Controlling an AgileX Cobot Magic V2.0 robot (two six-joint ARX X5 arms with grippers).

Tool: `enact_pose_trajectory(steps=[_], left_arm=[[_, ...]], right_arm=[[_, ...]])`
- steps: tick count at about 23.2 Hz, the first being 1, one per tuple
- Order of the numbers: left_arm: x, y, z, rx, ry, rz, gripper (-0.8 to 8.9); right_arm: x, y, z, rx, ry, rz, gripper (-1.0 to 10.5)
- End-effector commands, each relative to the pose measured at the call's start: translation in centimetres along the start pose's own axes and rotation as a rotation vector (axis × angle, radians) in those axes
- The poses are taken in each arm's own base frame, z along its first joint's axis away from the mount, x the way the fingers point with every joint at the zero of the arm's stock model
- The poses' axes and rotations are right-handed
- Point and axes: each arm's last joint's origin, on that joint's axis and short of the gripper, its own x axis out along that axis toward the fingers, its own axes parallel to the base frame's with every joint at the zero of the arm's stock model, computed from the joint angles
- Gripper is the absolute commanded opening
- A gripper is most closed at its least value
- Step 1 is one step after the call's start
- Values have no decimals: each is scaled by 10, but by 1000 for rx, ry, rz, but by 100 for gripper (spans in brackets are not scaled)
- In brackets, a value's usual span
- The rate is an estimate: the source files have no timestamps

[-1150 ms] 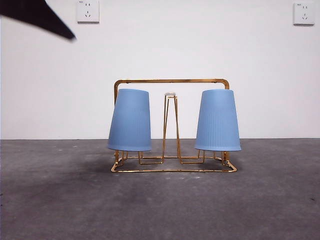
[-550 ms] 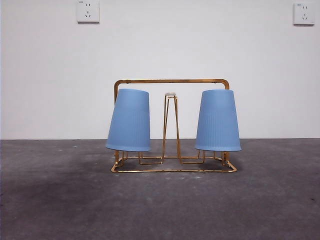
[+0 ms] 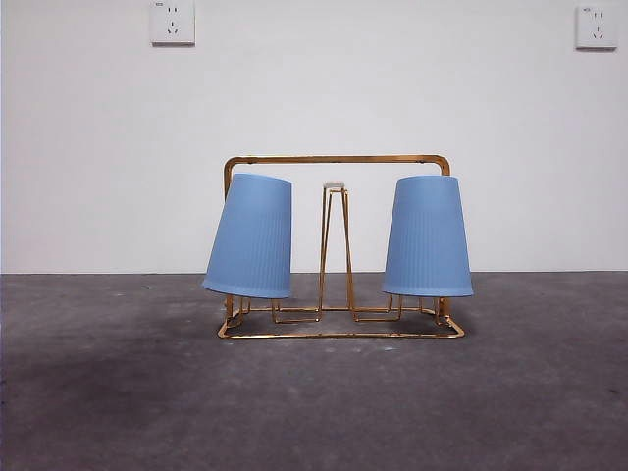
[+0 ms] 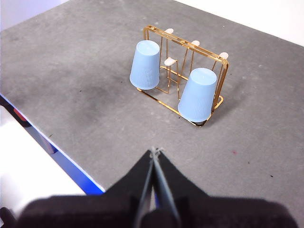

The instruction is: Pick up cup 1,put cup 1 in the cup rack,pick up cup 2,put cup 2 in the cup rack

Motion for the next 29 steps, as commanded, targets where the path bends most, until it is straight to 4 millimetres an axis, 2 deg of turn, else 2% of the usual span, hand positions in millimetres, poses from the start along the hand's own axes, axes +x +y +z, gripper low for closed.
enact_pose_trajectory(steps=[1, 20, 26, 29], left_arm=[[0, 0, 0, 0, -2, -5, -8], [3, 1, 0, -3, 8, -2, -4], [12, 5, 6, 96, 17, 31, -4], [17, 8, 19, 225, -81, 147, -4]], right_arm=[[1, 0, -3, 14, 28, 1, -3], [1, 0, -3, 14, 27, -18, 3], [1, 0, -2, 14, 27, -18, 3], [1, 0, -2, 14, 27, -18, 3]])
